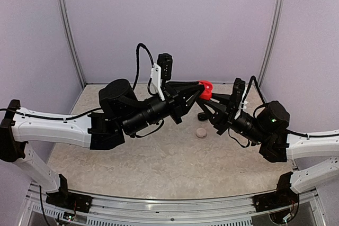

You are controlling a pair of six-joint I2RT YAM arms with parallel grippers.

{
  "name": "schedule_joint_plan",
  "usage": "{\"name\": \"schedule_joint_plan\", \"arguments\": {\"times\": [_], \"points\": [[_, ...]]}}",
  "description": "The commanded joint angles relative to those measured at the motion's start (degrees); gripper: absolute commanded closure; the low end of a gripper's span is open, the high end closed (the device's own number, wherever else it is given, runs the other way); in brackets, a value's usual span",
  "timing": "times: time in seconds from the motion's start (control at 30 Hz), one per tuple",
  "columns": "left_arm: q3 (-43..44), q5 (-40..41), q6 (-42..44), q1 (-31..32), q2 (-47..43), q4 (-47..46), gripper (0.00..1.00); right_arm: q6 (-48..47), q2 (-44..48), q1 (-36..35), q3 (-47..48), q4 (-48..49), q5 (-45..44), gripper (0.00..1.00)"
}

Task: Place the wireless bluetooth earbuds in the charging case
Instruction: Insert the right earbud into the right side groove of the charging case.

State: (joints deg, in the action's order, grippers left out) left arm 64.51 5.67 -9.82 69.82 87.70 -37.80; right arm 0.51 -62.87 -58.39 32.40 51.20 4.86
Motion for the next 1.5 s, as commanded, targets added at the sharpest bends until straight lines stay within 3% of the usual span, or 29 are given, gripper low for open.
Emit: {"name": "schedule_joint_plan", "arguments": {"times": [0.0,0.7,1.47], "points": [[-1.93,3.14,-0.17,-0.65,0.19,1.96,0.84,1.08,1.7,-0.49,2.23,6.51,1.21,0.98],[-1.05,4.24,0.39,-0.74,0.63,4.84,0.76,0.54,1.27,-0.49,2.62,6.47,2.43,0.98],[0.18,-0.13,7.46,0.4,-1.45,7.16,0.87,-1.91,-0.56,-0.48,3.32,1.6,0.15,0.98]]}}
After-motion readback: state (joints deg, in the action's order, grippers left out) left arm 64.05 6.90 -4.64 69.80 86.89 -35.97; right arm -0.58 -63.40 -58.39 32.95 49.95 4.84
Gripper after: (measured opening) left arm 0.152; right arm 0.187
